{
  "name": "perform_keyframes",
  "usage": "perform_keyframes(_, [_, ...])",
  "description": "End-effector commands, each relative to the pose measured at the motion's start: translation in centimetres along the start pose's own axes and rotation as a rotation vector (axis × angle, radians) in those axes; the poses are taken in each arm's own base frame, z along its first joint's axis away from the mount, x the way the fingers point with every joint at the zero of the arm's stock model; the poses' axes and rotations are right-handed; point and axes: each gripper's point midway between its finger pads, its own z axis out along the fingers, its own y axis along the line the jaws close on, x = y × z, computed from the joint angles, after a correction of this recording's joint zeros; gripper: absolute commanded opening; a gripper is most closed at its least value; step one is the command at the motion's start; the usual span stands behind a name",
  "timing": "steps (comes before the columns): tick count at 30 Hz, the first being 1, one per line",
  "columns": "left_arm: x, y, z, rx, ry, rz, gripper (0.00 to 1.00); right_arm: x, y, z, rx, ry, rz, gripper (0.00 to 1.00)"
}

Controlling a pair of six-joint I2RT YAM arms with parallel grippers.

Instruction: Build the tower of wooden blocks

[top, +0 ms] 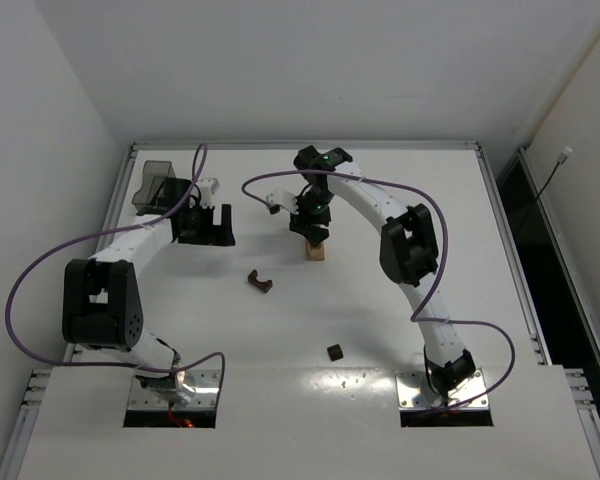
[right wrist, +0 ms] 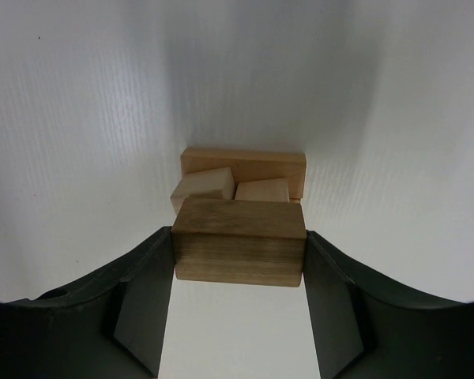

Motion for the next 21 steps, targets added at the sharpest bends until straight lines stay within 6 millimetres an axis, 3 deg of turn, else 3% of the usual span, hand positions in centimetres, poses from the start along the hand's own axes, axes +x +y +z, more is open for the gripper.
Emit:
perform_keyframes(1, [-1.1, 0.0, -0.1, 0.015, -0.031, -0.008, 0.91, -0.9, -0.2, -0.4, 0.01, -0.018, -0.008, 0.36])
perform_keyframes(5, [-1.1, -0.2, -0.1, 0.024, -0.031, -0.008, 0.91, -1.2, 0.0, -0.3, 0.0, -0.034, -0.008, 0.52])
perform_keyframes(11, [-0.9, -0.1, 0.1, 0.024, -0.031, -0.008, 0.91, -2.6, -0.3, -3.2, 0.055, -0.097, -0.01, 0.57])
perform_keyframes(12, [-1.1, -0.2, -0.2, 0.024, -0.04, -0.005, 0.91, -3.0, -0.1, -3.7, 0.058, -0.112, -0.005, 0.59])
perform_keyframes(13, [-0.6, -0.2, -0.1, 0.024, -0.03, -0.008, 0.91, -3.5, 0.3, -4.2, 0.062, -0.117, -0.016, 0.73])
perform_keyframes(14, [-0.6, -0.2, -0.1, 0.024, -0.029, -0.008, 0.91, -3.8, 0.2, -4.6, 0.075, -0.126, -0.012, 0.77])
perform_keyframes(17, [-0.7, -0.2, -0.1, 0.024, -0.04, -0.005, 0.91, -4.3, 0.4, -5.6, 0.088, -0.147, -0.011, 0.8])
perform_keyframes(19, [-0.7, -0.2, -0.1, 0.024, -0.04, -0.005, 0.91, -4.7, 0.2, -6.2, 0.105, -0.158, -0.019, 0.91])
perform_keyframes(21, [-0.7, -0.2, -0.1, 0.024, -0.04, -0.005, 0.91, -5.0, 0.3, -7.5, 0.133, -0.164, -0.018, 0.91])
